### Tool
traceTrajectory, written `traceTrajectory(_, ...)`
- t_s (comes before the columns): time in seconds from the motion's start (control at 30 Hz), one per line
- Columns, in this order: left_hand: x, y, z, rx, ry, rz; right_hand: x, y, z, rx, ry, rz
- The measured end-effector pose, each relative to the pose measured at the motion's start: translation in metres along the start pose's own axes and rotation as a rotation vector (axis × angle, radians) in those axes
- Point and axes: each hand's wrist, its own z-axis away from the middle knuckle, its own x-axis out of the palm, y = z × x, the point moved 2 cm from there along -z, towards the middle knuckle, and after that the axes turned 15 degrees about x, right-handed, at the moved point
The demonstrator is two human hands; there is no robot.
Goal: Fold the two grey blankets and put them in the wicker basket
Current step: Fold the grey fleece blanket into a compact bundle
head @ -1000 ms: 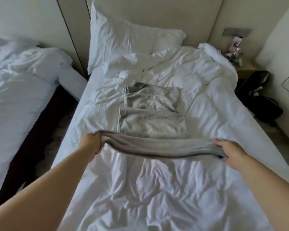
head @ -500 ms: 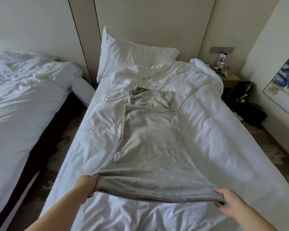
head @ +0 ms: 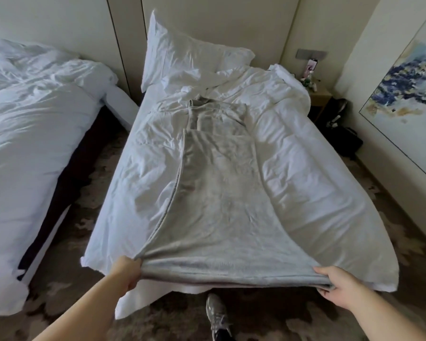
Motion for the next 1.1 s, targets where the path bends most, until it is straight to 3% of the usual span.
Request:
traceTrajectory(0.1, -0.016, 0.012, 0.016, 0.057, 0.097, 0.042, -0.010, -0.003, 0.018, -0.193, -0.013, -0.037)
traceTrajectory(0.2, -0.021, 0.016, 0.031, 0.311, 0.031, -0.388, -0.019, 0.000, 0.033, -0.369, -0.032, -0.078)
traceTrajectory(0.23, -0.020, 0.012, 0.035, 0.296, 0.033, -0.284, -0.023, 0.007, 0.033, -0.354, -0.027, -0.087)
traceTrajectory(0.27, -0.020, 0.009, 0.038, 0.229, 0.106, -0.017, -0.028, 0.015, 0.030, -0.308, -0.021, -0.096)
traceTrajectory(0.3, -0.019, 0.004, 0.046, 0.169, 0.193, 0.071, -0.032, 0.025, 0.026, -0.244, -0.009, -0.102)
traceTrajectory(0.47, -0.014, -0.029, 0.065, 0.075, 0.099, 0.000, -0.053, 0.065, 0.013, -0.094, 0.078, -0.094)
traceTrajectory(0.9, -0.003, -0.015, 0.038, -0.179, 0.076, 0.709, -0.045, 0.035, 0.010, -0.062, -0.057, -0.259)
traceTrajectory(1.1, 0.002, 0.030, 0.006, -0.183, 0.051, 0.832, -0.012, -0.017, 0.008, -0.070, -0.150, -0.356)
